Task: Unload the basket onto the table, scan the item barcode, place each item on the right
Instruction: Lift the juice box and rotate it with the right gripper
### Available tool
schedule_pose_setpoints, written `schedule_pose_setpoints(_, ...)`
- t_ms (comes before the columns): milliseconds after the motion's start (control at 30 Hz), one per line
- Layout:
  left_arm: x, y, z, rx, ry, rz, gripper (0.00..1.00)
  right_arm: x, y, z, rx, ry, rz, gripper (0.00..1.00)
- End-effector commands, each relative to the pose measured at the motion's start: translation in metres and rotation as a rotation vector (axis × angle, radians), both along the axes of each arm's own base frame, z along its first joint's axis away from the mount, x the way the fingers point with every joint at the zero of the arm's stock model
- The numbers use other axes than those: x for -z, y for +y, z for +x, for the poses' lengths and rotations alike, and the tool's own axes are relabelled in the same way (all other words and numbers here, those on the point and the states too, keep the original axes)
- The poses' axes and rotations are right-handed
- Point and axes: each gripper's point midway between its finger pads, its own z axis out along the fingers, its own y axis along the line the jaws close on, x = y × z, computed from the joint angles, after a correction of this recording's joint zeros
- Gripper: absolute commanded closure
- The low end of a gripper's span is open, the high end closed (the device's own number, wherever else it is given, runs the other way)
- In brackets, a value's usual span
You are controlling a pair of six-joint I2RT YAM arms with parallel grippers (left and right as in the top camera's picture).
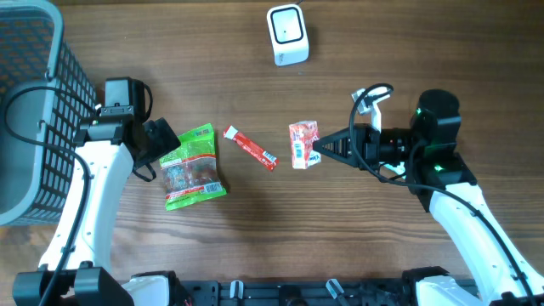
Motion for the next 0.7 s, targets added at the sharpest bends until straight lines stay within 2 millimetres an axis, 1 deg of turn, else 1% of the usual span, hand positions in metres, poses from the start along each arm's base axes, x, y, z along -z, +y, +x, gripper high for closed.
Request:
schedule_pose_setpoints(0,-0.005,0.001,0.003,0.003,-0.016,0.001,0.0,-0.019,0.0,-0.004,-0.05,0.165,0.037,0.96)
schedule_pose_setpoints(33,-0.005,0.001,0.003,0.003,-0.015,0.001,0.0,-0.028,0.0,-0.003,-0.049,0.198,0.047,0.96)
schedule_pose_setpoints(133,-0.005,0.001,0.003,0.003,-0.016,0.001,0.0,-0.045,0.0,-0.001,-0.036,0.253,0.069,0.96)
schedule_pose_setpoints(233,-0.005,0.001,0.003,0.003,-0.016,0.001,0.0,-0.081,-0.001,0.005,0.031,0.217,0.152,0.96)
schedule_pose_setpoints(300,-0.005,0.001,0.003,0.004,-0.016,0.001,0.0,-0.106,-0.004,0.004,0.063,0.147,0.228,0.96)
schedule_pose_setpoints(667,-0.005,0.001,0.003,0.003,-0.016,0.001,0.0,-0.106,-0.005,0.006,0.071,0.143,0.233,0.96)
